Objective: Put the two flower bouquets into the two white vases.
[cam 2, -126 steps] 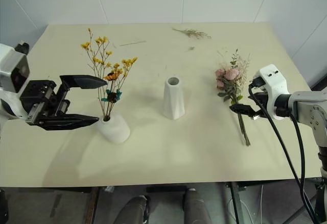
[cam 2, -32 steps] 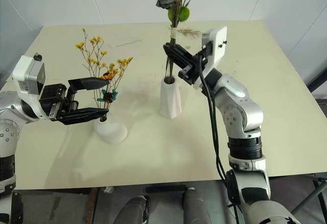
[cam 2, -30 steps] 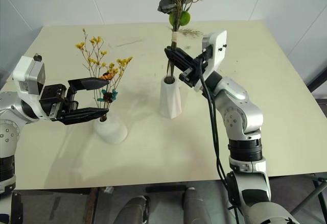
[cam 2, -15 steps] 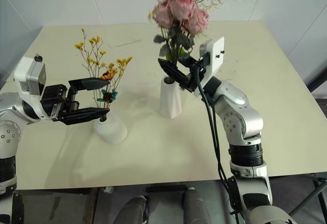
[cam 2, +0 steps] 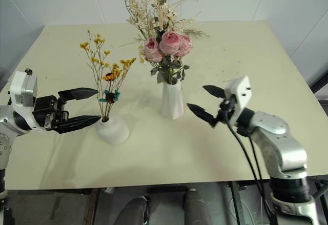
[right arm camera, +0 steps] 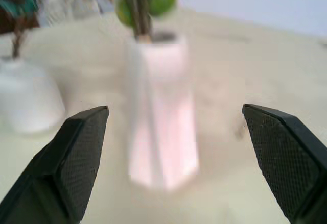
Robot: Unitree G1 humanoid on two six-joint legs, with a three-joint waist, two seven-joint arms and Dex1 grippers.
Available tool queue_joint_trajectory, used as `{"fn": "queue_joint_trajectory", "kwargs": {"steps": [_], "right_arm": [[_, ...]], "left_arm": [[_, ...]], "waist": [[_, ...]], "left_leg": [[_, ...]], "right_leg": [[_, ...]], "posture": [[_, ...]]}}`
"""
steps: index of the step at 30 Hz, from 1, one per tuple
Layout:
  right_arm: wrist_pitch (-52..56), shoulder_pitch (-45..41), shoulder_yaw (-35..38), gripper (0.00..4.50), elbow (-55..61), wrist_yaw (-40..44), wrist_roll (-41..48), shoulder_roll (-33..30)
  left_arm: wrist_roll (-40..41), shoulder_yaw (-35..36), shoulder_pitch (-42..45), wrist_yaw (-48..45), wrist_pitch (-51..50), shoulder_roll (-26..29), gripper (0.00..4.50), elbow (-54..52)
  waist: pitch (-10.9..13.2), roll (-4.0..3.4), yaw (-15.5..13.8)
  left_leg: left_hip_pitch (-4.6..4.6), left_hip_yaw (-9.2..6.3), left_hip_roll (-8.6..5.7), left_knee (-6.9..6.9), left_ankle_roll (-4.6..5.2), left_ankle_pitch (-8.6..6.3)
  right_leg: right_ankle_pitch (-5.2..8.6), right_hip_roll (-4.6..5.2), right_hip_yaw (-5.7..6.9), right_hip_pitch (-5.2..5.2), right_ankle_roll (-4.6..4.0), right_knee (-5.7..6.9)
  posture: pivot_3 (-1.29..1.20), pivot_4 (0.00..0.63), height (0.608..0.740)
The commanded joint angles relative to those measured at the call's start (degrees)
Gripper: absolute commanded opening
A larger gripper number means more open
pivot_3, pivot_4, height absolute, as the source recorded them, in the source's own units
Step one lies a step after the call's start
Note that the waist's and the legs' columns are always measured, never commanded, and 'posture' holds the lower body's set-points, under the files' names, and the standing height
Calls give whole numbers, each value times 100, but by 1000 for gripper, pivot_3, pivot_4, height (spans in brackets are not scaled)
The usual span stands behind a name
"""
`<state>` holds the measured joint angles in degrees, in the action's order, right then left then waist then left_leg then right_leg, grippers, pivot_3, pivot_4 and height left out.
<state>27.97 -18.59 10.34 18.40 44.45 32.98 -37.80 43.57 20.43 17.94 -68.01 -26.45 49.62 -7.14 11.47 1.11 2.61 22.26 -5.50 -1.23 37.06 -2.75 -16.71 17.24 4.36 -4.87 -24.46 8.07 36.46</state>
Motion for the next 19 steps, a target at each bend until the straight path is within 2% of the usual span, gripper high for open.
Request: {"fn": "queue_joint_trajectory", "kwargs": {"steps": [1,7,12,15,19], "right_arm": [[-129,177,570,4455,336,252,143,-392],[-341,542,956,4455,466,568,64,-882],[-353,700,1075,4455,652,714,121,-1038],[-486,1134,1217,4455,899,979,108,-1147],[-437,1075,1138,4455,986,994,204,-1158]], "left_arm": [[-78,221,-37,-79,235,67,4500,85],[-112,50,307,-191,363,-15,4500,323],[-165,-96,562,-219,384,-62,4500,476],[-342,-198,565,-337,615,-120,4500,726],[-366,-205,607,-363,647,-144,4500,769]], "waist": [[0,0,-11],[0,0,-80],[0,0,-95],[0,0,-105],[0,1,-87]], "left_leg": [[-6,0,1,-1,0,0],[-10,-3,4,4,1,1],[-9,-3,4,4,1,1],[-9,-3,3,-1,1,1],[-6,0,4,5,1,1]], "right_leg": [[-1,-1,0,4,-1,1],[-6,-8,3,11,-3,3],[-7,-6,2,11,-2,1],[-7,-7,3,11,-1,-3],[-8,-7,0,11,1,-4]], "posture": [[0,150,740],[0,150,740],[0,150,740],[0,150,740],[0,150,740]]}}
